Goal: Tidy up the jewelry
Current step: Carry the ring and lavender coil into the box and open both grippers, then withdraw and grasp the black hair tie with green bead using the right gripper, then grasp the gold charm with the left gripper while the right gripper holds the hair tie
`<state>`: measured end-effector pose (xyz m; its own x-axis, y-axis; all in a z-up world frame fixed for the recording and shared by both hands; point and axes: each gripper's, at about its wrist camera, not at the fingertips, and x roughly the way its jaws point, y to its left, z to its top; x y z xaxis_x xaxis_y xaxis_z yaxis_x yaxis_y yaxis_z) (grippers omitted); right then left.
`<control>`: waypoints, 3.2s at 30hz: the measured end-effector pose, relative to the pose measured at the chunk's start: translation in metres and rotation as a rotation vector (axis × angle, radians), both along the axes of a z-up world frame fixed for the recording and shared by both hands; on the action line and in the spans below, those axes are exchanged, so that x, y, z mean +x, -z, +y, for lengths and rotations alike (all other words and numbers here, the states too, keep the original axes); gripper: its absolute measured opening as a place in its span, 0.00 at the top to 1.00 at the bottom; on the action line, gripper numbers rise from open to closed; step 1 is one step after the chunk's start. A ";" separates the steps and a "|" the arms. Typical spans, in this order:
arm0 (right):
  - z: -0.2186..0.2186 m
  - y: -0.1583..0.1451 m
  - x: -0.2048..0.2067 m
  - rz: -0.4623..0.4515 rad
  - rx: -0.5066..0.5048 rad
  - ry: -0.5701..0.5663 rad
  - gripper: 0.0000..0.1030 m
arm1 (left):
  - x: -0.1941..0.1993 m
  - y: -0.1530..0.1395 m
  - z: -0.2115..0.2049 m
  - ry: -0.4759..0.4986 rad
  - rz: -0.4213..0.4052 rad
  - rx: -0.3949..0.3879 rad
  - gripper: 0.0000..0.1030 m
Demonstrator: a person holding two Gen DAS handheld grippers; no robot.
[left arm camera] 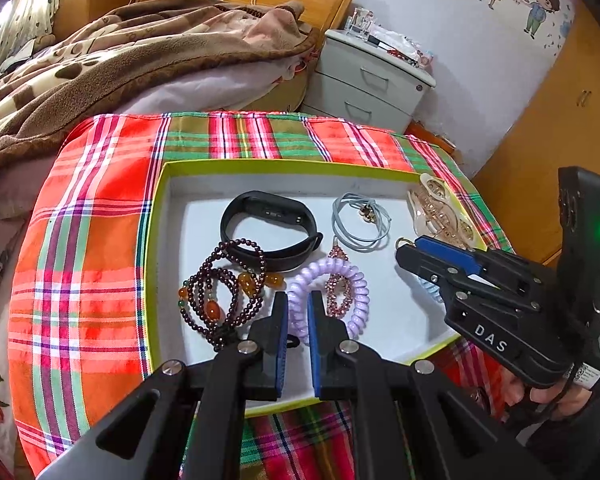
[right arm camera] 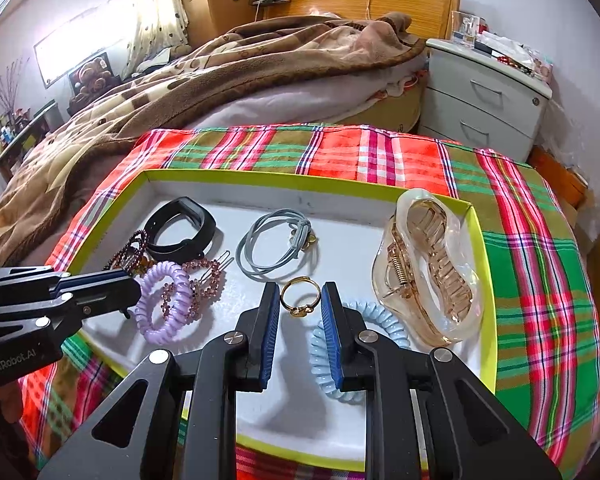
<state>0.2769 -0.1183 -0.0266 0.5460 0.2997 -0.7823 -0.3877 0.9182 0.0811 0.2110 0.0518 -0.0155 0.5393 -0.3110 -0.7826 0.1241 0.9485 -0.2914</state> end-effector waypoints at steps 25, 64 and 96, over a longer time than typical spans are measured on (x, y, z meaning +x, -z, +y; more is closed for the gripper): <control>-0.019 -0.030 -0.041 -0.067 0.073 0.048 0.69 | -0.034 -0.032 -0.009 -0.019 -0.067 0.019 0.53; -0.034 0.014 -0.125 -0.008 -0.038 -0.002 0.72 | -0.092 -0.012 -0.015 -0.008 -0.017 -0.054 0.44; -0.090 -0.017 -0.148 -0.090 0.115 0.120 0.73 | -0.069 0.010 -0.109 0.197 -0.017 0.139 0.44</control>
<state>0.1294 -0.2079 -0.0097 0.6492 0.3133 -0.6931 -0.2867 0.9448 0.1585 0.1424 -0.0575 -0.0260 0.4925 -0.3013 -0.8165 0.3141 0.9365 -0.1560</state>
